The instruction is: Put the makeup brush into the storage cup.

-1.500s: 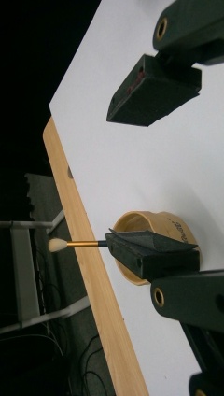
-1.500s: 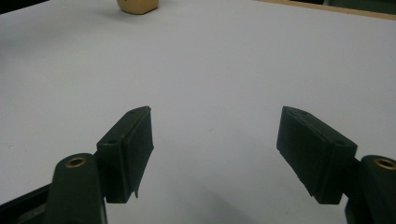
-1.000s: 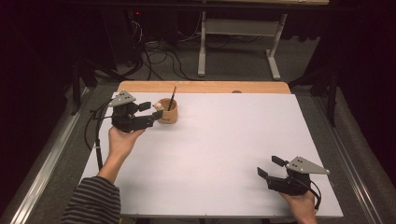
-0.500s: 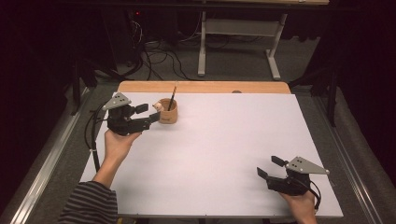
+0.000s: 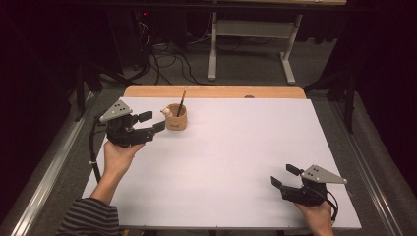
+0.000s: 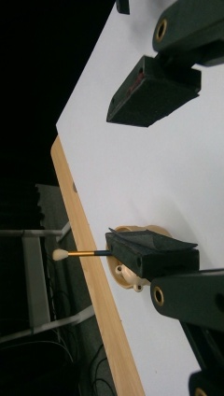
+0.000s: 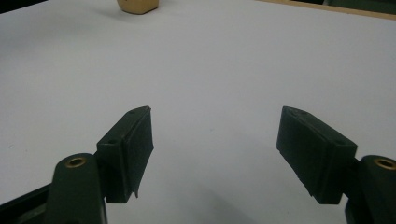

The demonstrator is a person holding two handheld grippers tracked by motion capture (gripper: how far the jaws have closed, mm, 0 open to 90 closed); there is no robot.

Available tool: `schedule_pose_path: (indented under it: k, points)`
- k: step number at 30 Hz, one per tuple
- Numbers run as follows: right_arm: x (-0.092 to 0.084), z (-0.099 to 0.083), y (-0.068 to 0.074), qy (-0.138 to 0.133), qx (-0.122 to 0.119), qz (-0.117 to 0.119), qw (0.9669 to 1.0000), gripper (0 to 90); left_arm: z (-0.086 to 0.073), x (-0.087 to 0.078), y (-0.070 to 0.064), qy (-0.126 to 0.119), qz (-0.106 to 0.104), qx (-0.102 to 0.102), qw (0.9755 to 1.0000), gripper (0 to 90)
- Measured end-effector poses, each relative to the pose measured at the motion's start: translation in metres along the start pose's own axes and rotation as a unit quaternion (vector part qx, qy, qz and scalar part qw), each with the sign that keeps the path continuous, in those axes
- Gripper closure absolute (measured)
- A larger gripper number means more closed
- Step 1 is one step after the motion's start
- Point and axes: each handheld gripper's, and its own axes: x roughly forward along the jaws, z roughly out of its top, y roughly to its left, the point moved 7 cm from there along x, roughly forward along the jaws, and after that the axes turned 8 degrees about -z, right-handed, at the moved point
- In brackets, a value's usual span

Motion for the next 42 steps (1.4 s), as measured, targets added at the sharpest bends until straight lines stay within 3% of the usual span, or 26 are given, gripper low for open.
schedule_pose_path:
  k: [12, 17, 30, 42]
  points:
    - [-0.001, 0.0, 0.0, 0.001, 0.003, 0.0, 1.0, 28.6, -0.006, -0.008, -0.013, -0.008, -0.014, 0.006, 0.9999, 37.1]
    - [-0.001, 0.001, 0.0, -0.002, 0.001, 0.001, 1.0, 28.6, -0.012, -0.01, -0.018, -0.013, -0.019, -0.001, 0.9997, 36.7]
    - [-0.001, 0.001, 0.0, -0.002, 0.002, 0.001, 1.0, 28.6, -0.032, -0.011, -0.024, 0.001, -0.031, -0.007, 0.9995, 35.9]
    - [-0.001, 0.0, 0.0, -0.002, 0.001, 0.002, 1.0, 28.6, -0.04, -0.013, -0.032, 0.0, -0.04, -0.005, 0.9992, 35.7]
